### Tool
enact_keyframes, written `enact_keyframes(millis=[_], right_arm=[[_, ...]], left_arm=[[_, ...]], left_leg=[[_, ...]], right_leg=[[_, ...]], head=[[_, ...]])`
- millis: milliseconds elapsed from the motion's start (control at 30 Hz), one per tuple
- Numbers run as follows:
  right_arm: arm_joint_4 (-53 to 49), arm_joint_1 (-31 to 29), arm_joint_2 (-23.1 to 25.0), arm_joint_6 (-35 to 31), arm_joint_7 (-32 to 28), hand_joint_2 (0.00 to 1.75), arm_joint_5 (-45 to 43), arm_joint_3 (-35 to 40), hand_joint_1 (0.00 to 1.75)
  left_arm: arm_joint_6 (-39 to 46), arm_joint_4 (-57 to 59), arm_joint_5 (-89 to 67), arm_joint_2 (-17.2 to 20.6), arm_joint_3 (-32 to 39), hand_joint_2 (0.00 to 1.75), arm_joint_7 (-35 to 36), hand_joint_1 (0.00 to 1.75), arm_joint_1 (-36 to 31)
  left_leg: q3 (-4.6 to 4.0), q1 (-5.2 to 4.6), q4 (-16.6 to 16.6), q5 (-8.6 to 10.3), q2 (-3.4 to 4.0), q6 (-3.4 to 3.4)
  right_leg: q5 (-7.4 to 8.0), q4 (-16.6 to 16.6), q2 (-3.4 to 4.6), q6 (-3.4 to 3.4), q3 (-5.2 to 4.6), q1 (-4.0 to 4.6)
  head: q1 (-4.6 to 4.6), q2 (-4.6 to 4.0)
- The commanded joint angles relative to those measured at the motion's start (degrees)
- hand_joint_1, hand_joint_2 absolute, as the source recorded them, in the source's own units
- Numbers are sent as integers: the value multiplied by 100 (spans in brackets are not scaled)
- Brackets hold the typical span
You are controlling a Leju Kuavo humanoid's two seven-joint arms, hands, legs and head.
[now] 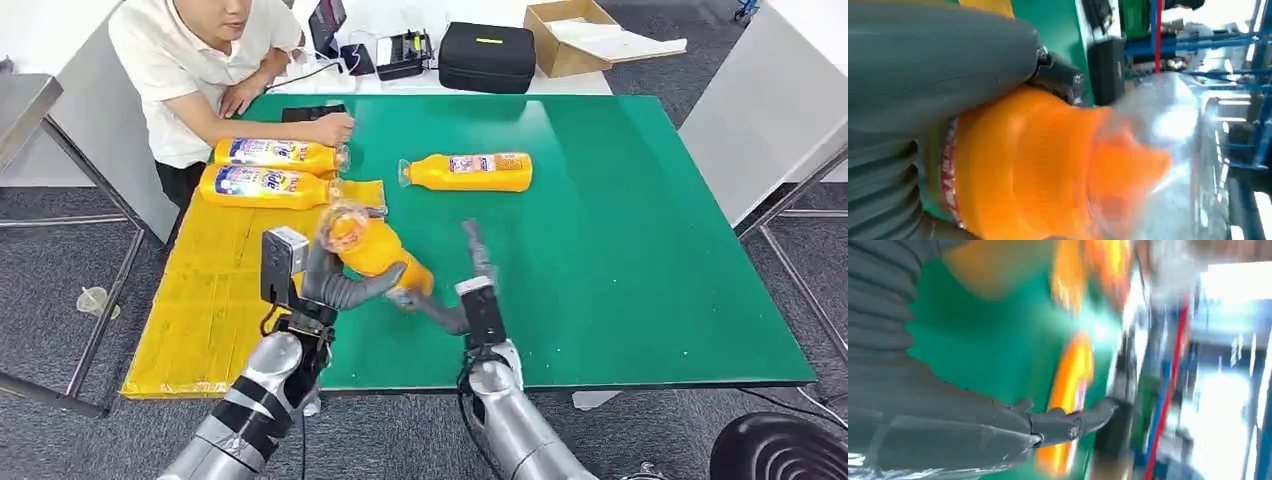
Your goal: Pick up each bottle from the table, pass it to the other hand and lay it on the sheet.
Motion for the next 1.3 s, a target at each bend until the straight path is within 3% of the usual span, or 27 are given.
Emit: enact_keyframes(millis=[33, 100, 233, 300, 333, 400, 633, 700, 767, 833, 1000, 1300], right_arm=[[-2484, 656, -533, -1822, -94, 0, 578, -1197, 0], [-2900, 865, -442, -1822, -94, 0, 1143, -1571, 0], [-3004, 973, -415, -1822, -94, 0, 1366, -1710, 0], [-2841, 987, -497, -1822, -94, 0, 970, -1609, 0], [-2819, 993, -501, -1822, -94, 175, 972, -1622, 0], [-2788, 1031, -539, -1822, -94, 175, 791, -1552, 0], [-2770, 1018, -613, -1822, -94, 175, 657, -1395, 0], [-2666, 914, -680, -1803, -94, 175, 430, -1301, 0], [-2544, 830, -699, -1720, -94, 175, 339, -1289, 0], [-2544, 830, -699, -1720, -94, 175, 339, -1289, 0], [-2114, 582, -637, -1343, -94, 175, 132, -1213, 0], [-2002, 513, -595, -1188, -94, 175, 18, -1242, 0]], left_arm=[[1591, -62, -2747, 994, -192, 175, 230, 175, -162], [1340, -53, -3302, 1089, 58, 175, 429, 175, -119], [923, -304, -3126, 1054, 401, 175, 346, 175, 61], [847, -450, -3240, 1102, 506, 175, 345, 175, 138], [854, -465, -3248, 1093, 515, 175, 349, 175, 148], [753, -585, -3154, 1057, 650, 175, 378, 175, 238], [929, -366, -4302, 1257, 350, 175, 706, 175, 2], [353, 193, -4979, 1332, -52, 175, 1117, 175, -378], [-355, 703, -4847, 1235, -151, 175, 1160, 175, -625], [-355, 703, -4847, 1235, -151, 175, 1160, 175, -625], [-779, 2568, -5301, 823, -649, 175, 1171, 175, -1549], [-903, 2882, -5204, 697, -607, 175, 1139, 175, -1681]], left_leg=[[13, 9, 10, -13, 10, -3], [22, 3, 7, -15, 4, -3], [18, 8, 6, -14, 4, -6], [11, 3, 1, -9, 9, -3], [9, 3, 0, -7, 9, -2], [41, 15, 10, -29, 24, -5], [7, 4, 0, -5, 9, -2], [26, 14, 13, -19, 16, -6], [11, 10, 6, -7, 8, -4], [20, 9, 3, -6, 1, -3], [25, 12, 7, -9, 9, -2], [23, 8, 2, -5, 15, -3]], right_leg=[[-9, 2, 0, -22, 14, 13], [-16, 5, -7, -25, 22, 8], [-13, 2, -5, -24, 18, 13], [-6, 0, 2, -15, 6, 7], [-4, -2, 2, -13, 4, 7], [-19, -2, 9, -34, 38, 23], [-3, -2, 0, -13, 3, 6], [-14, 3, 1, -31, 26, 20], [-5, 0, -4, -19, 8, 13], [-8, -3, -12, -22, 17, 13], [-8, -2, -5, -25, 25, 16], [-3, -5, 3, -19, 22, 12]], head=[[7, 0], [4, 0], [4, 0], [4, 0], [4, 0], [4, 0], [4, 0], [4, 0], [4, 0], [4, 0], [2, 0], [4, 0]])
